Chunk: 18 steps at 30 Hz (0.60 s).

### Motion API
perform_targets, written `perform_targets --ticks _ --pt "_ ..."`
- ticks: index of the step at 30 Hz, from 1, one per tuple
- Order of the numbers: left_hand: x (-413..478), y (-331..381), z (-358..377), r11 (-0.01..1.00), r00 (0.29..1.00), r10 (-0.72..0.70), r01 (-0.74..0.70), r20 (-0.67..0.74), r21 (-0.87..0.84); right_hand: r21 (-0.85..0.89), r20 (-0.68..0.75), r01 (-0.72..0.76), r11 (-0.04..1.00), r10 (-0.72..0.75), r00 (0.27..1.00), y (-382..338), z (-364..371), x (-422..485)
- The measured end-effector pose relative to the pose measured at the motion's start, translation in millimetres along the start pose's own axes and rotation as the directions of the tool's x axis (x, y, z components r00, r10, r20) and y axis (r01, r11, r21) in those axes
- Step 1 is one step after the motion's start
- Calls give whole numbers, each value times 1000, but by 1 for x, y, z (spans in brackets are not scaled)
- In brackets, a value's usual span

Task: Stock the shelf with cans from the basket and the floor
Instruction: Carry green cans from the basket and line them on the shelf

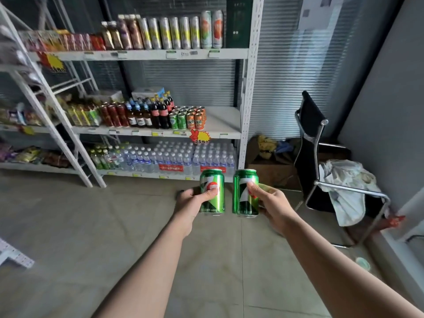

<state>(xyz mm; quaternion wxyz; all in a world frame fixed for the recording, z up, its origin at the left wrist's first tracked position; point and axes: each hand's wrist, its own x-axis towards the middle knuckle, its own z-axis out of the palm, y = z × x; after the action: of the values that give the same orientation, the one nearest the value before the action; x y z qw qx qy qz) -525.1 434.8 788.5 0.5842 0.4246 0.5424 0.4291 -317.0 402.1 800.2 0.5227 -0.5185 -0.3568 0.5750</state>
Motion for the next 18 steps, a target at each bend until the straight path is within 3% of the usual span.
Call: perform_targets --ticks 18 --pt "125 32 -45 1000 998 6 -4 63 -30 -77 15 20 997 -19 1000 -9 46 125"
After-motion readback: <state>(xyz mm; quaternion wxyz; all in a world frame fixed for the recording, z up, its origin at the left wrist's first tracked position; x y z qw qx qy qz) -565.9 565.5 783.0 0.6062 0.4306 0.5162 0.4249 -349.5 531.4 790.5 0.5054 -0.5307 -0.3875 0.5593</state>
